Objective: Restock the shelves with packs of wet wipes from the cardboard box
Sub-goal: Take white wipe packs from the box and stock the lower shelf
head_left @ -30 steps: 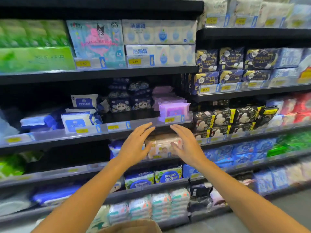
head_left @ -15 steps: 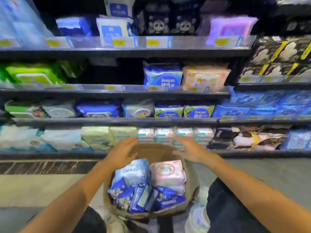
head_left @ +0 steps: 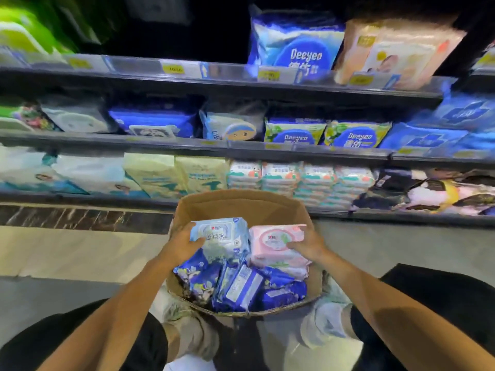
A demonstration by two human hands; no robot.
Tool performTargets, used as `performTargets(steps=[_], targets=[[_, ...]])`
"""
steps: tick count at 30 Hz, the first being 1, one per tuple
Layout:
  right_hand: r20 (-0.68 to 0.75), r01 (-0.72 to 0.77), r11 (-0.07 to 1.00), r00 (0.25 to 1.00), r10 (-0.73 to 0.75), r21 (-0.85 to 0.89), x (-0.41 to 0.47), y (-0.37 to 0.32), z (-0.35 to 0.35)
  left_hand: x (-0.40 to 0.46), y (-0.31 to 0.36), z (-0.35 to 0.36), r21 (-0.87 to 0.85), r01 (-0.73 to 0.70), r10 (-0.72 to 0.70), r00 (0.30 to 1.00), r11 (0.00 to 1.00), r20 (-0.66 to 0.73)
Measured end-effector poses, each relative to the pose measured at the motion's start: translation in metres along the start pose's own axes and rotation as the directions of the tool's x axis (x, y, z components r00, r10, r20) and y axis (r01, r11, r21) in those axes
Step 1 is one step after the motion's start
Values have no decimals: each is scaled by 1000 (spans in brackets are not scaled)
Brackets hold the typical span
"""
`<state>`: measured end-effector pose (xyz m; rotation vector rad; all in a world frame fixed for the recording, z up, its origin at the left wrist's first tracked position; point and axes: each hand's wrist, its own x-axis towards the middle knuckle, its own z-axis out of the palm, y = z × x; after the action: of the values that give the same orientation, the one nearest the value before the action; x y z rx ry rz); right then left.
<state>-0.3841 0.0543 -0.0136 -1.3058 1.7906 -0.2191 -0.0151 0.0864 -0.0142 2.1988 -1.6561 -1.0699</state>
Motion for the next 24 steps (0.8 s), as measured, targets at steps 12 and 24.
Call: performTargets(steps=[12, 24], targets=[[-28, -287, 957, 958, 286, -44, 54, 11, 44, 55, -18, 40, -185, 477, -452, 877, 859, 162], [-31, -351, 899, 934, 355, -263, 34, -13, 37, 40, -30, 29, -222, 532, -454, 831, 817, 322]])
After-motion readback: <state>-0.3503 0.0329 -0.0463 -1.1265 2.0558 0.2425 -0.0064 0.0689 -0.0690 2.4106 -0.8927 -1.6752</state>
